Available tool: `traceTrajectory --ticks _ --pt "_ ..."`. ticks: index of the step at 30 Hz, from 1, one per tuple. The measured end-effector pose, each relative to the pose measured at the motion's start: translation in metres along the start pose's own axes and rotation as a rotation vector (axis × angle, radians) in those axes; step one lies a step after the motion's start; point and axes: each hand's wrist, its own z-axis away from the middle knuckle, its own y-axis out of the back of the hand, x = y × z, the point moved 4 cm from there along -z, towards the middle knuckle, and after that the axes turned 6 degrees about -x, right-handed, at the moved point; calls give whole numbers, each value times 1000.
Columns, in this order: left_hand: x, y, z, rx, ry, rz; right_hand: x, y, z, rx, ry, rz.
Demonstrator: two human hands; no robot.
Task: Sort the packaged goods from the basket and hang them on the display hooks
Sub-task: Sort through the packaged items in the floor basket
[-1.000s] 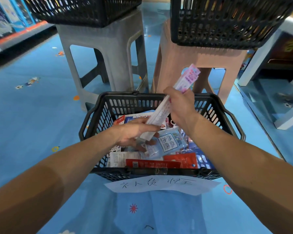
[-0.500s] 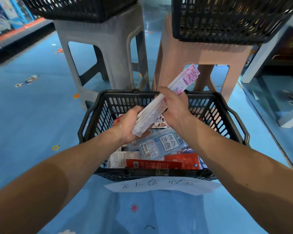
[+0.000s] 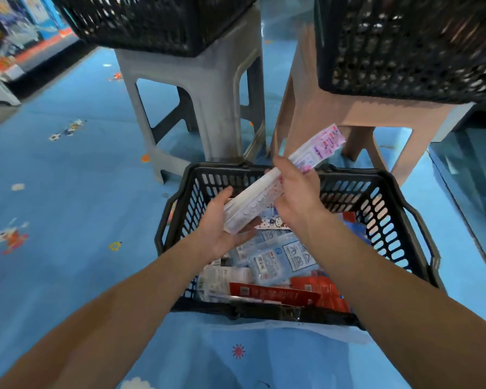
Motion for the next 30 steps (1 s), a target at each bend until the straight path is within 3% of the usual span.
traceTrajectory --ticks 6,14,17,19,21,25,30 --pt "24 -1 67 198 6 247 -12 -50 56 11 -105 40" --pt "117 -24 197 270 199 248 -129 -156 152 -157 -275 140" --pt "170 -53 251 244 249 46 -183 -191 175 -173 -277 200" --pt "207 -71 273 189 250 -260 -224 -217 185 -186 -269 204" --pt "253 -98 292 125 184 -451 -269 -240 190 -204 -249 207" --pt "351 -182 327 -70 76 -611 -357 -269 177 -143 -205 259" --pt "422 -289 345 -344 -208 -931 -466 -280 153 -50 -155 281"
